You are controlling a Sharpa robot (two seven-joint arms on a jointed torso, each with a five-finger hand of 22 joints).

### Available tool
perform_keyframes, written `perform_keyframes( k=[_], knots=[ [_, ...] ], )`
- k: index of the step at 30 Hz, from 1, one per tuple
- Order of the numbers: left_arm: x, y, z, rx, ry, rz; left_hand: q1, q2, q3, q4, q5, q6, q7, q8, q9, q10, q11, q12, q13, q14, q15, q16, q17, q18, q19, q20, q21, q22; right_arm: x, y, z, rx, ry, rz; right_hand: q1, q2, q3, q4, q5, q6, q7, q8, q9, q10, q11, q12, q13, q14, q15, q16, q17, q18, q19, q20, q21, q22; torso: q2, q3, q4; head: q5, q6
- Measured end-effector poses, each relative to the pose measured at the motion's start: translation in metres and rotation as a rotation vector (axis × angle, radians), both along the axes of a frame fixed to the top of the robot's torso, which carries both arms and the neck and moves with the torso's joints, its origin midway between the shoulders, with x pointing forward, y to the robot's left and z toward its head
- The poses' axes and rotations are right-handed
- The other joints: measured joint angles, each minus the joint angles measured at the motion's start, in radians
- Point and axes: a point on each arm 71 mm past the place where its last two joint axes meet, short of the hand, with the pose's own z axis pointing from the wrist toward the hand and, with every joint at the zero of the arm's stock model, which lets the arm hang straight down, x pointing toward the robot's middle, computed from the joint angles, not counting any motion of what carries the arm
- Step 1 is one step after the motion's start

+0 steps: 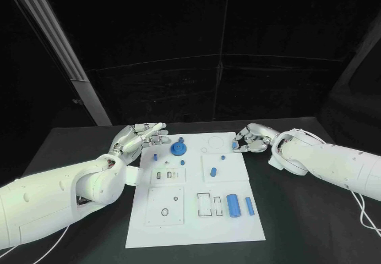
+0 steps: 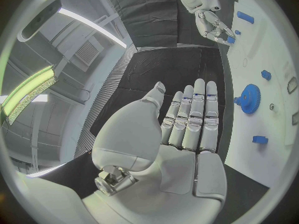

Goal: Assemble the parts on the task board

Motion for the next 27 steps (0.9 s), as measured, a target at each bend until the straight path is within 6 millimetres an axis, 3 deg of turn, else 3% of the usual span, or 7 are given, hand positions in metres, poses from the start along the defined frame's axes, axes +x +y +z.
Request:
perform_keyframes(
  k=[18, 24, 27],
  knots=[
    [0.0001, 0.0006, -0.0001, 0.001, 0.001, 0.001, 0.000, 0.000, 0.000, 0.000, 0.000, 0.000, 0.000, 0.000, 0.000, 0.000, 0.000, 0.000, 0.000, 0.000, 0.000, 0.000, 0.000, 0.000, 0.000, 0.000, 0.000, 0.000, 0.0010, 0.0029, -0.0050, -0.004, 0.008, -0.001, 0.001, 0.013, 0.012, -0.005, 0.000, 0.021, -0.005, 0.004, -0.001, 0.004, -0.004, 0.009, 0.000, 0.000, 0.000, 0.000, 0.000, 0.000, 0.000, 0.000, 0.000, 0.000, 0.000, 0.0003, 0.0000, 0.000, -0.004],
    [0.0001, 0.0007, -0.0002, 0.001, 0.001, 0.001, 0.000, 0.000, 0.000, 0.000, 0.000, 0.000, 0.000, 0.000, 0.000, 0.000, 0.000, 0.000, 0.000, 0.000, 0.000, 0.000, 0.000, 0.000, 0.000, 0.000, 0.000, 0.000, 0.0012, 0.0026, -0.0050, -0.004, -0.001, -0.007, 0.001, 0.033, 0.037, -0.008, -0.024, 0.061, -0.018, 0.017, -0.002, 0.014, -0.014, 0.009, 0.000, 0.003, -0.015, 0.004, 0.000, 0.000, 0.001, -0.007, 0.004, 0.000, 0.000, 0.0005, 0.0000, 0.000, -0.005],
    [0.0001, 0.0009, -0.0002, 0.001, 0.001, 0.002, 0.000, 0.000, 0.000, 0.000, 0.000, 0.000, 0.000, 0.000, 0.000, 0.000, 0.000, 0.000, 0.000, 0.000, 0.000, 0.000, 0.001, 0.000, 0.000, 0.000, 0.000, -0.001, 0.0007, 0.0033, -0.0049, -0.002, -0.011, -0.010, 0.002, 0.038, 0.056, -0.011, -0.030, 0.065, -0.014, 0.026, -0.002, 0.016, -0.020, 0.015, 0.000, 0.000, -0.022, 0.004, 0.000, 0.000, 0.002, -0.013, 0.004, 0.000, 0.000, 0.0007, 0.0000, 0.000, -0.006]
  ],
)
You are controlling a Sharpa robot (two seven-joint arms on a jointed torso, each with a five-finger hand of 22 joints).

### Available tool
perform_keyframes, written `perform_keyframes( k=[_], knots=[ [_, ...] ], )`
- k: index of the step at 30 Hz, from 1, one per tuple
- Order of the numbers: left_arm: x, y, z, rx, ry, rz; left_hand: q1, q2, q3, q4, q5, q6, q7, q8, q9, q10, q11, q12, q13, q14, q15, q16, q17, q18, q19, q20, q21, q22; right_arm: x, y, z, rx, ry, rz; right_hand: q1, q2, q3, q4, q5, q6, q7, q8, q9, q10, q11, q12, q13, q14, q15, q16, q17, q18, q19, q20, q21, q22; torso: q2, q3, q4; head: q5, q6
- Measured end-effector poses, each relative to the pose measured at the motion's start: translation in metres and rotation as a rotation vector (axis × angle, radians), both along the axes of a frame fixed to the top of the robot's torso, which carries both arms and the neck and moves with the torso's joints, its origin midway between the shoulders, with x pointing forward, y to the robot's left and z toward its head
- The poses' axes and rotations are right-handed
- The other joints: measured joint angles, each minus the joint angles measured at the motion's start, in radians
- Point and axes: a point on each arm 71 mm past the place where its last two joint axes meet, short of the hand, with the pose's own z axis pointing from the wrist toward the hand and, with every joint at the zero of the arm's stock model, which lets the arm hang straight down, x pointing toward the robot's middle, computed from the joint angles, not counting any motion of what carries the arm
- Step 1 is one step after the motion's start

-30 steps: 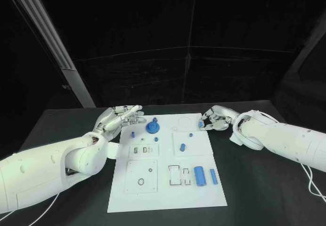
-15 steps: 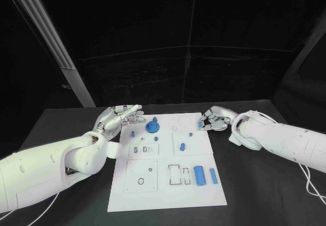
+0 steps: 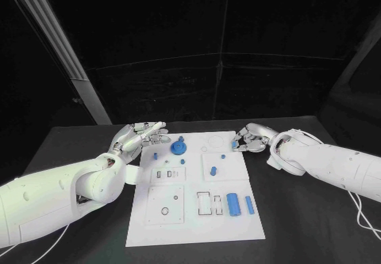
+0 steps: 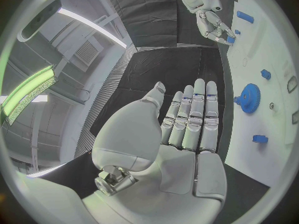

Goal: Assemble the parts on the task board

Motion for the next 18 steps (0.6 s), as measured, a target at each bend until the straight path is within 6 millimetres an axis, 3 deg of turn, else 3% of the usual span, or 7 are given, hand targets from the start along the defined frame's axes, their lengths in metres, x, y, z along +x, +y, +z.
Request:
perform_keyframes(
  k=[10, 18],
  knots=[
    [0.000, 0.002, 0.000, 0.001, 0.000, 0.003, 0.000, 0.000, 0.003, -0.003, 0.000, 0.000, 0.000, 0.000, 0.000, 0.000, 0.000, 0.000, 0.000, 0.000, 0.000, 0.000, 0.001, 0.000, 0.000, 0.000, 0.000, -0.001, -0.011, 0.010, 0.010, 0.058, -0.062, -0.002, -0.008, 0.008, 0.011, -0.001, -0.002, 0.002, 0.002, 0.001, 0.000, -0.001, -0.001, 0.006, -0.001, 0.002, -0.002, 0.005, 0.000, 0.000, 0.000, -0.007, 0.005, 0.000, -0.002, -0.0006, -0.0010, 0.001, 0.001],
    [0.000, 0.003, 0.000, 0.003, 0.000, 0.006, 0.000, 0.000, 0.003, -0.003, 0.000, 0.000, 0.000, 0.000, 0.000, 0.000, 0.000, 0.000, 0.000, 0.000, 0.000, 0.000, 0.001, 0.000, 0.000, 0.000, 0.000, -0.001, -0.028, 0.048, 0.023, 0.123, -0.075, 0.031, -0.009, 0.009, 0.015, 0.003, -0.006, 0.002, 0.002, 0.001, 0.000, -0.001, -0.001, 0.006, -0.001, 0.002, -0.002, 0.005, 0.000, 0.000, 0.000, -0.007, 0.005, 0.000, -0.005, -0.0033, -0.0019, 0.002, 0.003]
  ],
)
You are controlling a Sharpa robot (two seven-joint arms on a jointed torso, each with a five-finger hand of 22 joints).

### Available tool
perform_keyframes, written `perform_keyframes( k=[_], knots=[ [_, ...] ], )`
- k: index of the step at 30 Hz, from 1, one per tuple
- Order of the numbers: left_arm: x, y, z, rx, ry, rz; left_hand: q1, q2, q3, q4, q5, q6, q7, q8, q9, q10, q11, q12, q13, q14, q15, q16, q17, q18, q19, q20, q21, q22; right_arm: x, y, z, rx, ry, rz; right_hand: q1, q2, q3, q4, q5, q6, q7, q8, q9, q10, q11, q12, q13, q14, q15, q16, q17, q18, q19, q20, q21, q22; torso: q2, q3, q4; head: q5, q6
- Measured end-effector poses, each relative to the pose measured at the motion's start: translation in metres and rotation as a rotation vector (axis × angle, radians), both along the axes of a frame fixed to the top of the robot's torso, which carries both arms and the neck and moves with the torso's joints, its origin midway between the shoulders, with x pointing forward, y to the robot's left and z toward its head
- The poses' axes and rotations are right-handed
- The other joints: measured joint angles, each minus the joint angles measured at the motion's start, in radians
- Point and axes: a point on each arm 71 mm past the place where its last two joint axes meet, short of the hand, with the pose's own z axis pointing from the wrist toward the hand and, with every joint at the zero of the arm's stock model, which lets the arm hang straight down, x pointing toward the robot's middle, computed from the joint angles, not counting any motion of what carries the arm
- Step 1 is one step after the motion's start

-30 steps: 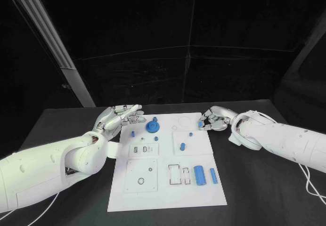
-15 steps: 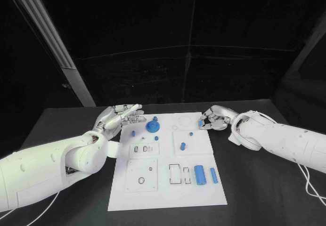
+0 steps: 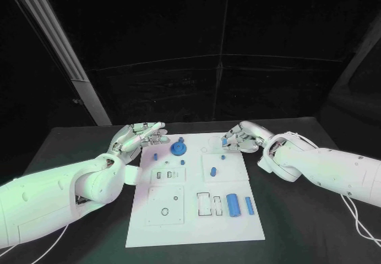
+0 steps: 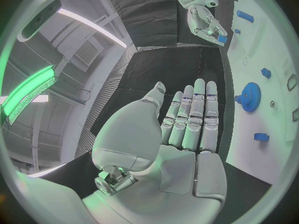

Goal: Assemble the parts on the task board

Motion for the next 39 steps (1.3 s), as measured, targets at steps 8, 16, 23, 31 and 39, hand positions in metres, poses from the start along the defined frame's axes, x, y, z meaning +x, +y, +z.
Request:
perform_keyframes(
  k=[8, 16, 23, 31, 39],
  knots=[
    [0.003, 0.001, 0.002, 0.003, -0.007, 0.006, 0.000, 0.000, 0.000, 0.000, 0.000, 0.000, 0.000, 0.000, 0.000, 0.000, 0.000, 0.000, 0.000, 0.000, 0.000, 0.000, 0.000, 0.000, 0.000, 0.000, 0.000, 0.000, -0.012, 0.055, 0.006, 0.028, 0.021, 0.033, -0.005, 0.005, 0.015, -0.001, 0.016, 0.000, 0.000, -0.001, 0.000, 0.000, 0.000, -0.001, 0.001, 0.000, 0.000, 0.000, 0.000, 0.000, 0.000, 0.000, 0.000, 0.000, -0.004, -0.0047, 0.0020, 0.006, -0.008],
    [0.005, 0.000, 0.004, -0.006, -0.004, 0.008, 0.000, 0.000, 0.000, 0.000, 0.000, 0.000, 0.000, 0.000, 0.000, 0.000, 0.000, 0.000, 0.000, 0.000, 0.000, 0.000, 0.000, 0.000, 0.000, 0.000, 0.000, 0.000, -0.022, 0.114, 0.007, -0.010, 0.007, 0.094, -0.007, 0.007, 0.020, 0.000, 0.020, -0.001, 0.000, -0.005, 0.000, 0.000, 0.000, -0.009, 0.002, 0.000, 0.000, 0.000, 0.000, 0.000, 0.000, 0.000, 0.000, 0.000, -0.005, -0.0076, 0.0053, 0.026, -0.016],
    [0.007, 0.001, 0.005, -0.024, 0.008, 0.022, 0.000, 0.000, 0.000, 0.000, 0.000, 0.000, 0.000, 0.000, 0.000, 0.000, 0.000, 0.000, 0.000, 0.000, 0.000, 0.000, 0.000, 0.000, 0.000, 0.000, 0.000, 0.000, -0.028, 0.141, -0.008, -0.091, 0.009, 0.130, -0.008, 0.008, 0.023, -0.003, 0.020, -0.002, -0.002, -0.010, 0.000, -0.004, -0.003, -0.014, 0.002, 0.000, 0.000, 0.000, 0.000, 0.000, 0.000, 0.000, 0.000, 0.000, -0.004, -0.0077, 0.0053, 0.035, -0.016],
    [0.008, 0.003, 0.004, -0.049, 0.027, 0.038, 0.000, 0.000, 0.000, 0.000, 0.000, 0.000, 0.000, 0.000, 0.000, 0.000, 0.000, 0.000, 0.000, 0.000, 0.000, 0.000, 0.001, 0.000, 0.000, 0.000, 0.000, 0.000, -0.033, 0.159, -0.025, -0.169, 0.008, 0.167, -0.015, 0.000, 0.027, -0.001, 0.020, -0.003, -0.003, -0.015, 0.000, -0.004, -0.003, -0.014, 0.000, 0.000, 0.000, 0.000, 0.000, 0.000, 0.000, 0.000, 0.000, 0.000, -0.004, -0.0070, 0.0056, 0.048, -0.024],
    [0.009, 0.002, 0.004, -0.063, 0.038, 0.041, 0.000, 0.000, 0.003, -0.003, 0.000, 0.000, 0.000, 0.000, 0.000, 0.000, 0.000, 0.000, 0.000, 0.000, 0.000, 0.000, 0.000, 0.000, 0.000, 0.000, 0.000, -0.001, -0.039, 0.170, -0.031, -0.218, -0.004, 0.199, -0.016, -0.001, 0.029, 0.002, 0.020, -0.004, -0.004, -0.019, 0.000, -0.004, -0.003, -0.014, 0.000, 0.000, 0.000, 0.000, 0.000, 0.000, 0.000, 0.000, 0.000, 0.000, -0.004, -0.0063, 0.0045, 0.054, -0.035]
  ],
)
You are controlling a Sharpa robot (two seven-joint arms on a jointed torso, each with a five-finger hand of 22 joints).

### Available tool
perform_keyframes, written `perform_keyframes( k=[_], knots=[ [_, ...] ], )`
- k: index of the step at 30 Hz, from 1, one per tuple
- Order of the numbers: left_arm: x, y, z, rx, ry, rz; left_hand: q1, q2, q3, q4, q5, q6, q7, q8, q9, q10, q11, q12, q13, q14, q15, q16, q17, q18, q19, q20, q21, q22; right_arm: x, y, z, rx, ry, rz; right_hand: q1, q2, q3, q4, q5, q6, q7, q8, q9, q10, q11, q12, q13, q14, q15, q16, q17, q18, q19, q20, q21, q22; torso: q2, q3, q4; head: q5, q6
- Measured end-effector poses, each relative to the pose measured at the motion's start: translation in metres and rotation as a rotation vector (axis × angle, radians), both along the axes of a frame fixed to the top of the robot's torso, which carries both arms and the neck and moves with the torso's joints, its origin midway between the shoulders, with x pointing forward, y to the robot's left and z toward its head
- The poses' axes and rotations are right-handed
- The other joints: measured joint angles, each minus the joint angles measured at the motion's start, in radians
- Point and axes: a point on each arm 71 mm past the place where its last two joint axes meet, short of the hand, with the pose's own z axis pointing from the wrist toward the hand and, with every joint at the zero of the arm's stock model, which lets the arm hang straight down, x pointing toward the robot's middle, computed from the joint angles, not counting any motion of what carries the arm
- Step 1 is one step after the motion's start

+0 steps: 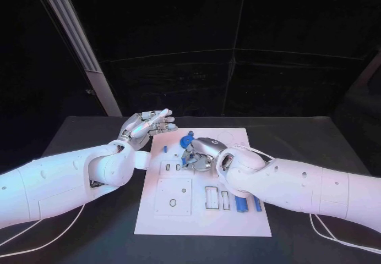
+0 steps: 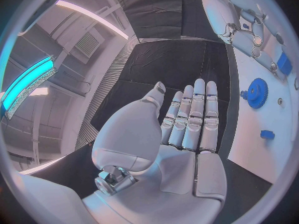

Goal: Assemble the parts on the task board

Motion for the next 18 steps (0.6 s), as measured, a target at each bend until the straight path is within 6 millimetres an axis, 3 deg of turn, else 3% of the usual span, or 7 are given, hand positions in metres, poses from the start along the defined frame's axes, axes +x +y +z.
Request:
perform_keyframes(
  k=[18],
  knots=[
    [0.0003, -0.0006, -0.0005, -0.011, 0.010, -0.008, 0.000, 0.000, 0.000, 0.000, 0.000, 0.000, 0.000, 0.000, 0.000, 0.000, 0.000, 0.000, 0.000, 0.000, 0.000, 0.000, 0.000, 0.000, 0.000, 0.000, 0.000, 0.000, -0.0028, 0.0088, -0.0005, -0.056, -0.023, 0.040, -0.015, -0.015, 0.000, 0.000, 0.000, 0.000, 0.000, 0.001, -0.001, 0.000, 0.000, 0.005, -0.001, 0.000, 0.000, 0.000, 0.000, 0.000, 0.000, 0.000, 0.000, 0.000, -0.001, 0.0000, -0.0004, 0.004, -0.011]
  ],
)
